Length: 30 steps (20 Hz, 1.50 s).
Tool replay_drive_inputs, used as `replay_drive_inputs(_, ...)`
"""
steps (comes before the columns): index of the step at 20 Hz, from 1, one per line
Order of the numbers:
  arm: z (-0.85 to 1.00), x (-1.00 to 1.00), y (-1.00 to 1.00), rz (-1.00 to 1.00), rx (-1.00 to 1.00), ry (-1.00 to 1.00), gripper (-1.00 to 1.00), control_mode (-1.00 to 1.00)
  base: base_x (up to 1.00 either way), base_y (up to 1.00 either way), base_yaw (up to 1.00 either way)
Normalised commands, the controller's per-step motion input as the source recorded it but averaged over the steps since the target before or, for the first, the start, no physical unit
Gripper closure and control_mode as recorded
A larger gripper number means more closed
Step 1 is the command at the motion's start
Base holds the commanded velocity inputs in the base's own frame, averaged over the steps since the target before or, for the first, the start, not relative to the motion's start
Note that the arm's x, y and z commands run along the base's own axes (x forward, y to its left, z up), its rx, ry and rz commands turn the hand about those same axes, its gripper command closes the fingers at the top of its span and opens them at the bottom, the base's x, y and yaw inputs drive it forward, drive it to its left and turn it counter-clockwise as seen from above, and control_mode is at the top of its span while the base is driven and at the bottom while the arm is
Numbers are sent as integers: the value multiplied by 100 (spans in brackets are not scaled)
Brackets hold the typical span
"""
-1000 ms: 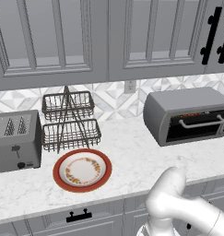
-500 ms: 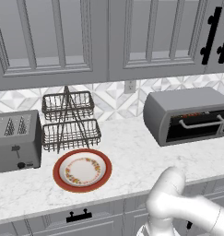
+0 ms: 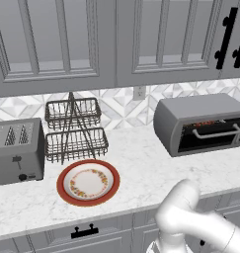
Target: Pick up the kebab skewer and baguette bread, and place them inside the toaster oven. Close the toaster oven door and start by setting the timer.
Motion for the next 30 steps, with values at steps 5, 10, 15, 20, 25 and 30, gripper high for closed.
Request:
replay_drive_inputs(5,-3,3,95,-29,-15,0,-100,-100,0,0,0)
replay_drive_inputs(10,-21,5,91,7,-18,0,-100,-100,0,0,0)
replay_drive_inputs(15,-29,18,82,8,-12,1,-100,-100,0,0,0)
replay_drive_inputs(20,-5,48,87,0,-9,4,-100,-100,0,0,0)
replay_drive_inputs(25,0,57,83,0,-7,5,-100,-100,0,0,0)
replay_drive_inputs(30,0,50,81,0,-6,9,-100,-100,0,0,0)
